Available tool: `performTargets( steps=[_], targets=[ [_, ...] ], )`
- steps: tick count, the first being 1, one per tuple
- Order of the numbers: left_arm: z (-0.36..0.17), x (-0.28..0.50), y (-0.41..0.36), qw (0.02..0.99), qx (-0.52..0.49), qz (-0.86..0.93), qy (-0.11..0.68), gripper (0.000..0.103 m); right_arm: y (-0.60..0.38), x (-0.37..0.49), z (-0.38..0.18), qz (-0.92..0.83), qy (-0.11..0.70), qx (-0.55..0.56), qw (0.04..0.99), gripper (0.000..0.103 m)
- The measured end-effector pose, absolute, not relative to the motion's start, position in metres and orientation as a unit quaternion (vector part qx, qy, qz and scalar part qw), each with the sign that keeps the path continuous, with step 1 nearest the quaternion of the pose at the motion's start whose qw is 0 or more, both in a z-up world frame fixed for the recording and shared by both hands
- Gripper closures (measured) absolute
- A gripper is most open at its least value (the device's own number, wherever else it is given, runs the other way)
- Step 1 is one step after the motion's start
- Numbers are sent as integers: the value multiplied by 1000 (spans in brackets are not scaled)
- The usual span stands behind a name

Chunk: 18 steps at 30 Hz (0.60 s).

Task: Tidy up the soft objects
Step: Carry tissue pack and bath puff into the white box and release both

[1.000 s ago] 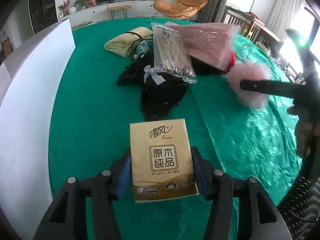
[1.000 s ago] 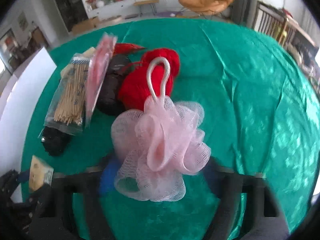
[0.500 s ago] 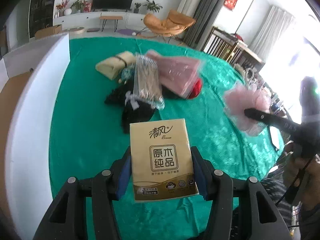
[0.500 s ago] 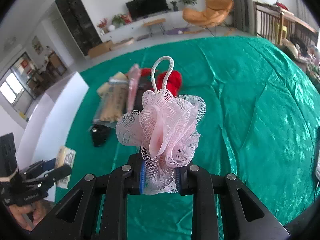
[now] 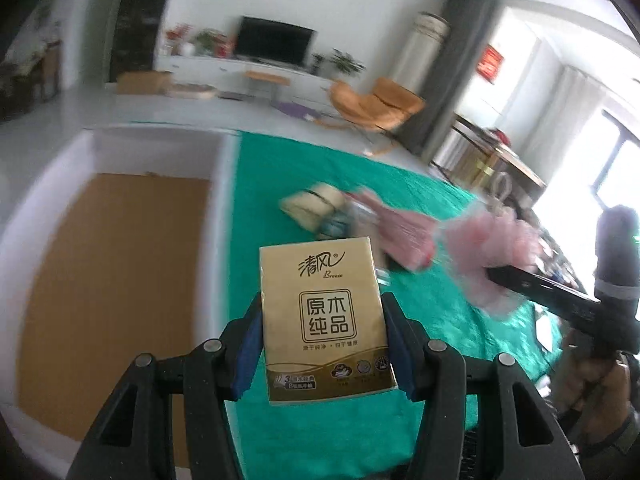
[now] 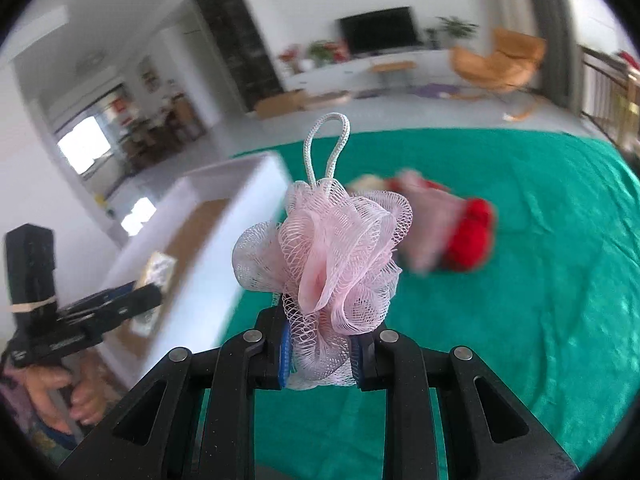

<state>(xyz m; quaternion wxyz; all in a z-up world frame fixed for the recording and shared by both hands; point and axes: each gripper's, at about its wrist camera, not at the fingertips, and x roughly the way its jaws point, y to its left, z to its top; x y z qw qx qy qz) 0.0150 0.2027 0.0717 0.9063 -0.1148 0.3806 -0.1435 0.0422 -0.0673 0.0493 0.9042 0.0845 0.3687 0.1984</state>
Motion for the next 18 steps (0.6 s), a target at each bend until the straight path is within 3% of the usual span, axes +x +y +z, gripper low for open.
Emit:
performTargets(
  steps=[7,9,10,11,12,13,18],
  targets=[
    [69,5,300,917,-120,-16,380,48,49,61,76,345,378,92,854,78],
    [62,3,320,915,-117,31,385,46,77,66,73,371,391,95,837,74],
    [58,2,330,913,-115,57,388,37,93,69,69,386,398,93,827,70],
    [54,1,335,911,-115,73,389,17,110,70,62,400,408,89,816,59],
    [49,0,342,909,-116,96,388,9,123,72,56,410,417,86,807,41],
    [46,-3,348,910,-119,116,381,3,135,75,50,420,428,86,796,34],
    [32,-15,362,911,-144,149,358,3,142,70,33,391,412,37,822,33]
  ],
)
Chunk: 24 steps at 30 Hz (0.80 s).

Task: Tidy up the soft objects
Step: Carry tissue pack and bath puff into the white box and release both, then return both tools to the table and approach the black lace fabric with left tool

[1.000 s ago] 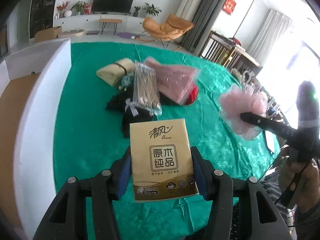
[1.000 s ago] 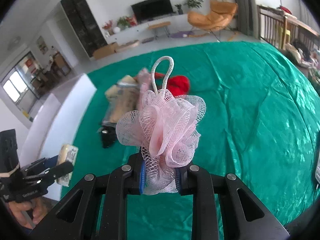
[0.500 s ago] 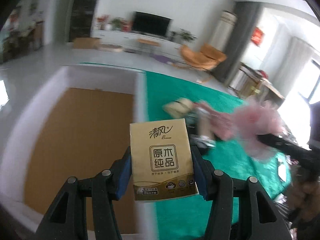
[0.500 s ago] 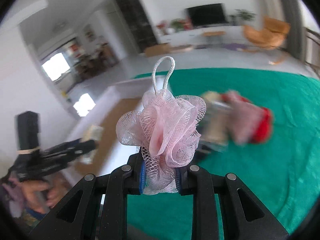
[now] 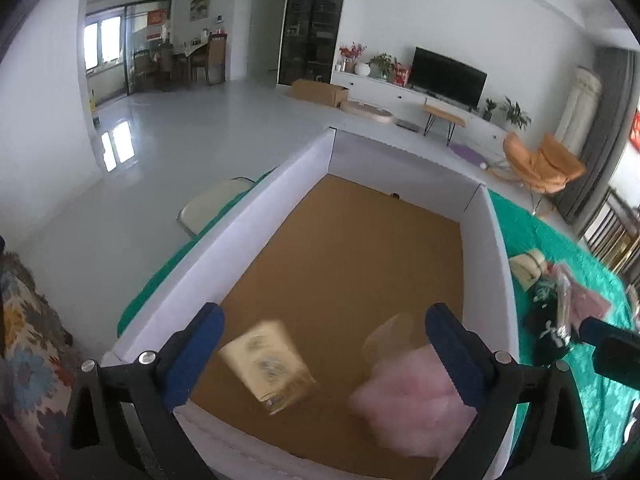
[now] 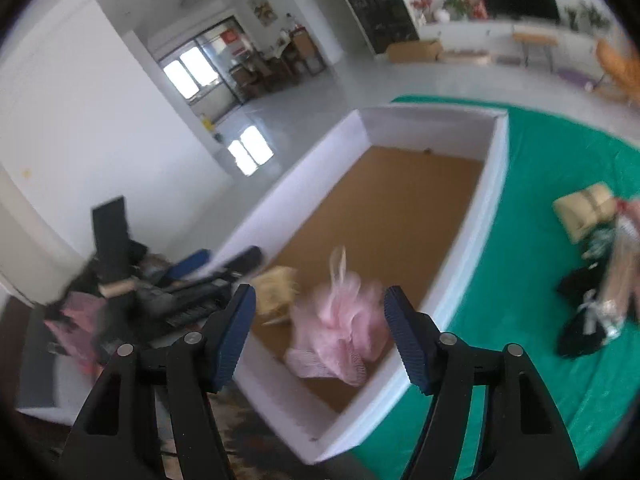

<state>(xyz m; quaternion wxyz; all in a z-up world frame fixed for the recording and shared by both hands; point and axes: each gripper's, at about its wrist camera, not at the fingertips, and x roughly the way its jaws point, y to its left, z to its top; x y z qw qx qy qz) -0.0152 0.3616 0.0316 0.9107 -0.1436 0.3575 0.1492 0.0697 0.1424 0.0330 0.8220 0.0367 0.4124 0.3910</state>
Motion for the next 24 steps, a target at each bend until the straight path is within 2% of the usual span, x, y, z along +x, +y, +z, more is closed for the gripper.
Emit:
performTargets(
  steps=[5,14,19,24],
  targets=[
    [31,-6,338,916,-159,106,352,3,89,56,18,289,366,-7,885,32],
    [49,4,179,921,-108,-102,359,3,-101,51,-71,-3,385,-8,923,32],
    [-1,21,82,888,-57,-181,419,3,-185,51,-101,-107,410,47,905,32],
    [-66,53,29,873,-1,-173,455,3,-221,46,-103,-133,412,63,899,32]
  ],
)
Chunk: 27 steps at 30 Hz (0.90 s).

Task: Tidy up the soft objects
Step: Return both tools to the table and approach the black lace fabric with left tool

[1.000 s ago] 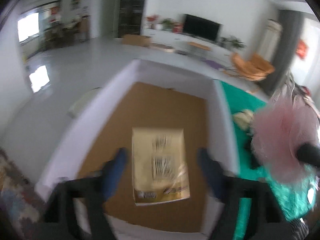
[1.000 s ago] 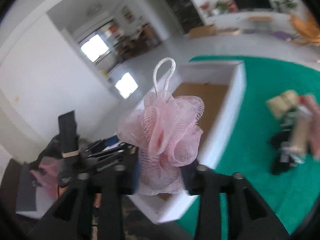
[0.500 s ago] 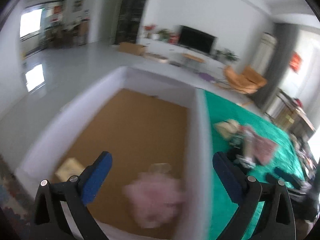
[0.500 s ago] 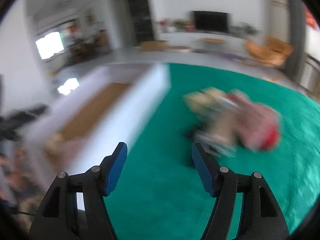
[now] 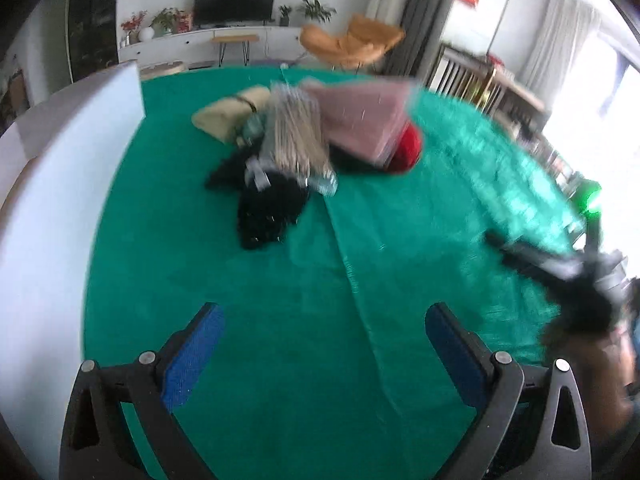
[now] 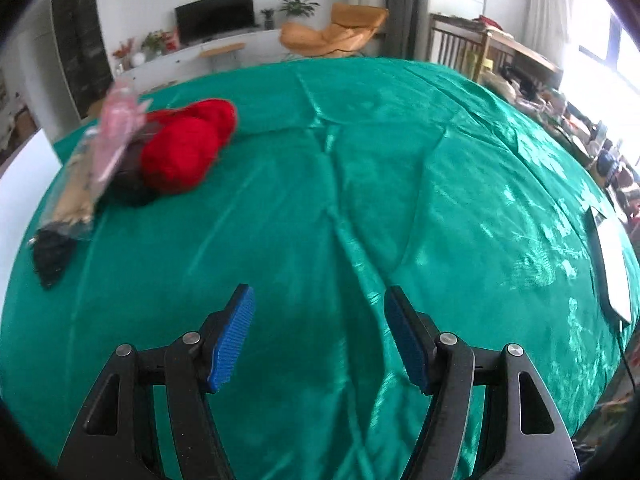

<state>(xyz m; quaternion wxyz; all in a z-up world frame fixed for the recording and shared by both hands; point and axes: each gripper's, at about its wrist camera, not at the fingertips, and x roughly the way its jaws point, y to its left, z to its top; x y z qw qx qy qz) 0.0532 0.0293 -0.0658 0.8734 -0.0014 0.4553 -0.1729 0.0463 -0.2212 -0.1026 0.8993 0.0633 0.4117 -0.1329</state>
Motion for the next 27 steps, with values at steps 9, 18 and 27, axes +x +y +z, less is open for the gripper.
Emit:
performTargets(
  steps=[9,18,27],
  targets=[
    [-94,106,37,881,17,-144,451,3,-230,42,-110,-145,404,67,901,29],
    [-106,111,40,882,28,-149,446,0,-223,40,-112,-143,405,63,901,27],
    [-109,110,31,880,60,-133,451,0,-224,41,-112,-142,405,62,901,27]
  ],
)
